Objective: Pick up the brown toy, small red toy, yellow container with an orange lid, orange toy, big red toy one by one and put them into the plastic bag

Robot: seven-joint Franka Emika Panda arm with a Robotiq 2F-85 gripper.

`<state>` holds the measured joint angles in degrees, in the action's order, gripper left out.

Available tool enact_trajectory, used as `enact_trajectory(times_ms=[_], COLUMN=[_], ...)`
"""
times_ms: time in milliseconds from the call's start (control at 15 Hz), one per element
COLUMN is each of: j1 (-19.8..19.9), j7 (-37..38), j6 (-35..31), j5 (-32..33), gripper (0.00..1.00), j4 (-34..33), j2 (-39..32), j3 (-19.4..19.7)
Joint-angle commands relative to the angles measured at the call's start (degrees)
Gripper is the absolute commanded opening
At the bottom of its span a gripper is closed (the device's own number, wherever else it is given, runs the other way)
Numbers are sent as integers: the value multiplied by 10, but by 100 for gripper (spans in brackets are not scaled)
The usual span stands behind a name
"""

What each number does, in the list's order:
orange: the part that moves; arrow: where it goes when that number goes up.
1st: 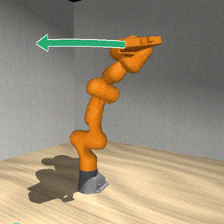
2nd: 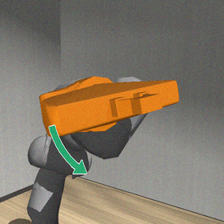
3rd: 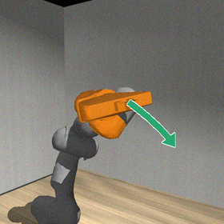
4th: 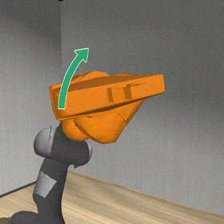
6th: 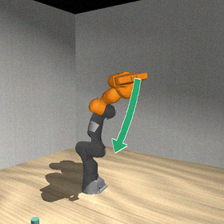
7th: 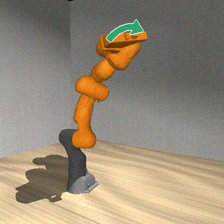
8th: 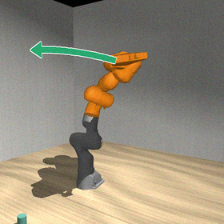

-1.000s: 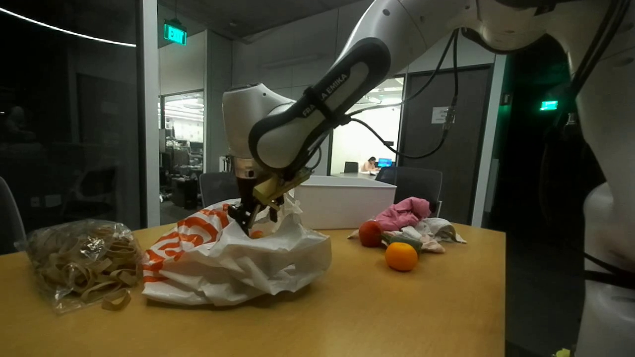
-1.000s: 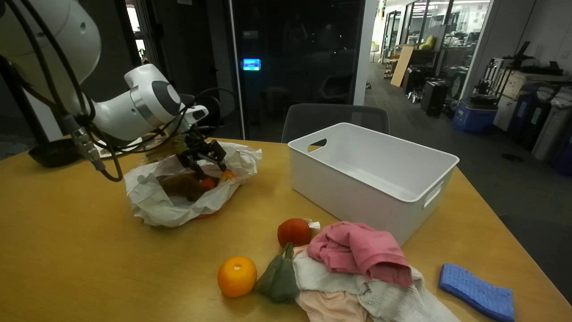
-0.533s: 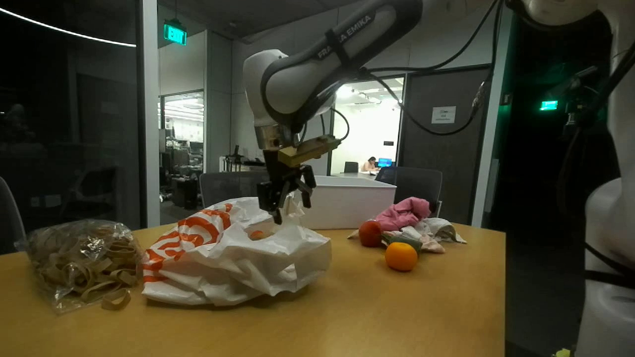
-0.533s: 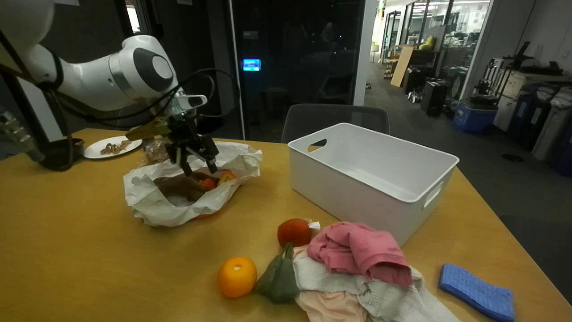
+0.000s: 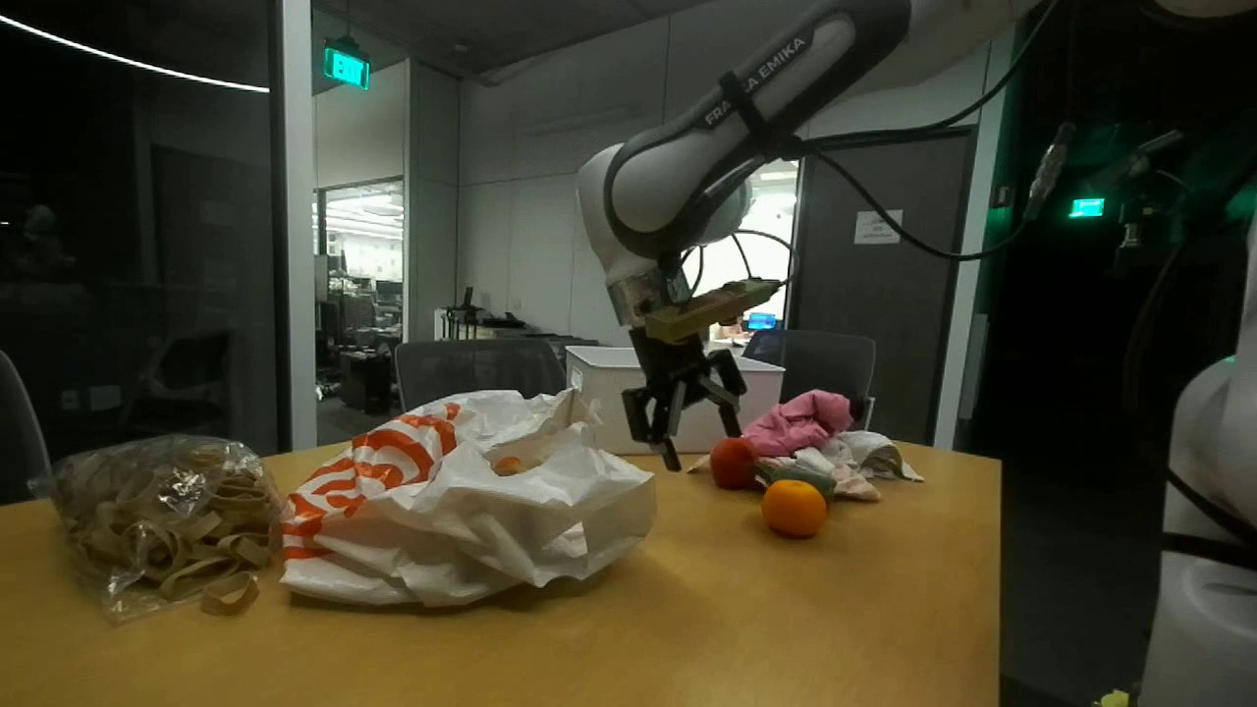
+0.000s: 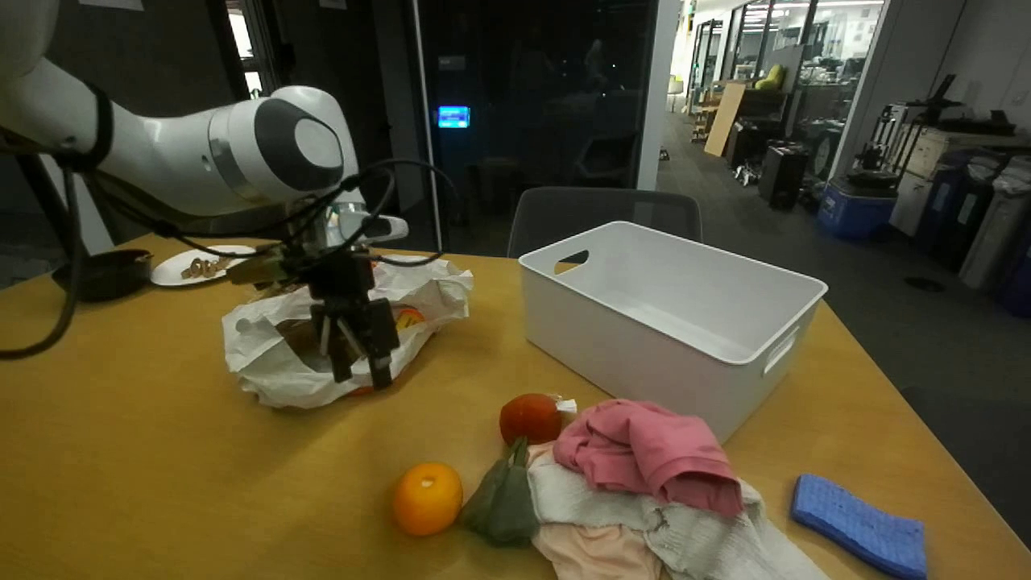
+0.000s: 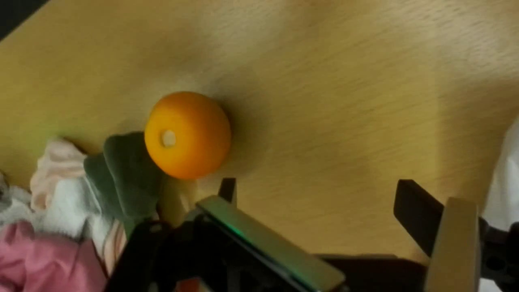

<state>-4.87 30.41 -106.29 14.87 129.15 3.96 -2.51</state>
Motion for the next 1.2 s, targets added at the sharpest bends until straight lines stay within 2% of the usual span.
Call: enact_trajectory(times_ms=[0,400,667,933,1000,1067,1133], j1=[38,90,103,109,109,108,107], j7=[54,125,153,177,184,189,190], j6=[-17,-81,-137,-151,-153,-153,-153], j5=[-14,1,21,41,48,52,55], gripper=[100,100,100,100,90,75,66], j4=[79,128,143,145,146,145,145], j2=[46,31,26,13,11,10,10], j3=[16,46,49,48,49,48,48])
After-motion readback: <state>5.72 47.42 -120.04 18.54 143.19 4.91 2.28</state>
